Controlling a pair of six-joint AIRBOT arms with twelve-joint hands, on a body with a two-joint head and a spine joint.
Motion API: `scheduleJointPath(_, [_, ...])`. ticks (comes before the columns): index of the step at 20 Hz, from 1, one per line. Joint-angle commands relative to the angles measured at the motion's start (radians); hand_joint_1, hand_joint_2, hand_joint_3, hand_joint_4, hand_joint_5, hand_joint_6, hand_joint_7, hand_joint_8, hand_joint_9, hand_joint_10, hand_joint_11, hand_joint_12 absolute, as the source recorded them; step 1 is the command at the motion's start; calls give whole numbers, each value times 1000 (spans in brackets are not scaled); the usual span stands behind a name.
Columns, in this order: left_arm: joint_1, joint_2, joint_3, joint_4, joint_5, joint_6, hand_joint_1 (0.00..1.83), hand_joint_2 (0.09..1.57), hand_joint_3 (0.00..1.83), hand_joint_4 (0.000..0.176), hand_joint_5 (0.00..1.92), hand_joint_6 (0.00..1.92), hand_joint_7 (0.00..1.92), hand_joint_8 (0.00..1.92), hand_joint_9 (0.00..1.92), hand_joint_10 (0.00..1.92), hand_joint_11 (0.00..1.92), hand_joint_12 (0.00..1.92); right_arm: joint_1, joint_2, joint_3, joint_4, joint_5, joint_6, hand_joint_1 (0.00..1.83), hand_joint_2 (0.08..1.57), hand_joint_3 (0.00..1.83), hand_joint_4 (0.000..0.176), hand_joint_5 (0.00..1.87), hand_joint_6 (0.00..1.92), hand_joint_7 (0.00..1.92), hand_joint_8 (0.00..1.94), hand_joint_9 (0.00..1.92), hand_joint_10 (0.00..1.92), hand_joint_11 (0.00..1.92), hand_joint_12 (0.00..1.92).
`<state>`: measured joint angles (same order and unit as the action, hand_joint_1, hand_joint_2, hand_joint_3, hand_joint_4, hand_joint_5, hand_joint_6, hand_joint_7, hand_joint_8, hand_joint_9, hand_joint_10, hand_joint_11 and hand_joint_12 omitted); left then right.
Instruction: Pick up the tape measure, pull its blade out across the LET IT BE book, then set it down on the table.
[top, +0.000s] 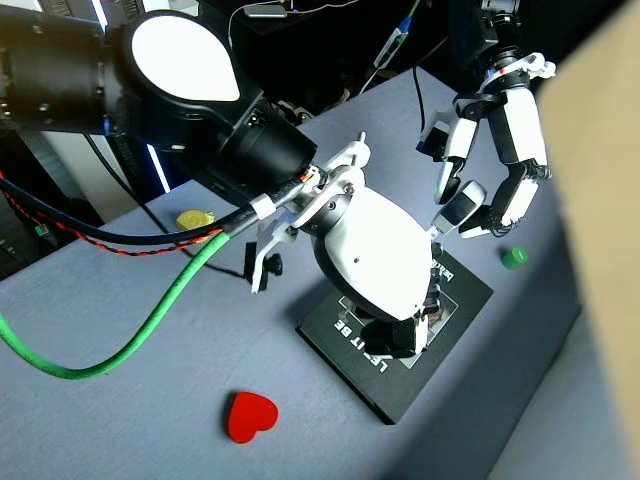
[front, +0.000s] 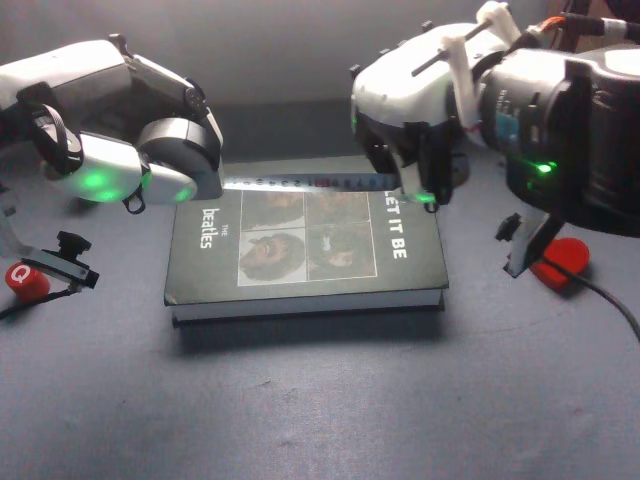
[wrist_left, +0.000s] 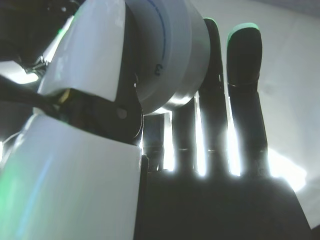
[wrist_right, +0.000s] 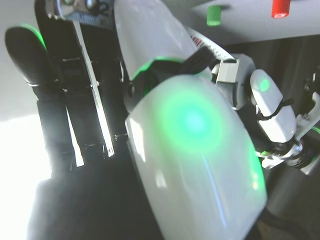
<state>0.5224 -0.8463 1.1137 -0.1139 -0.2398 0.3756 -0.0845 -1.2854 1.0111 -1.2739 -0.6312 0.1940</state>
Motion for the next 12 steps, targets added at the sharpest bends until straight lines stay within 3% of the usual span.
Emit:
scheduleJointPath(1, [-10,4,10,-12,-120,-7,1356,1185,0,0,763,1096,849,1215,809,1469,698,1487,1,18,-2,-65,-14,-29,1217,1138,0,0,822,1205,1072,868,1019,547,732,1276])
scheduleJointPath(12, [-14,-2,12,-11,-120,-9,1356,1184,0,0,765,1094,850,1213,810,1467,689,1481,-16,125,-7,-63,41,-100,1215,1136,0,0,835,1203,1069,860,1033,549,744,1280])
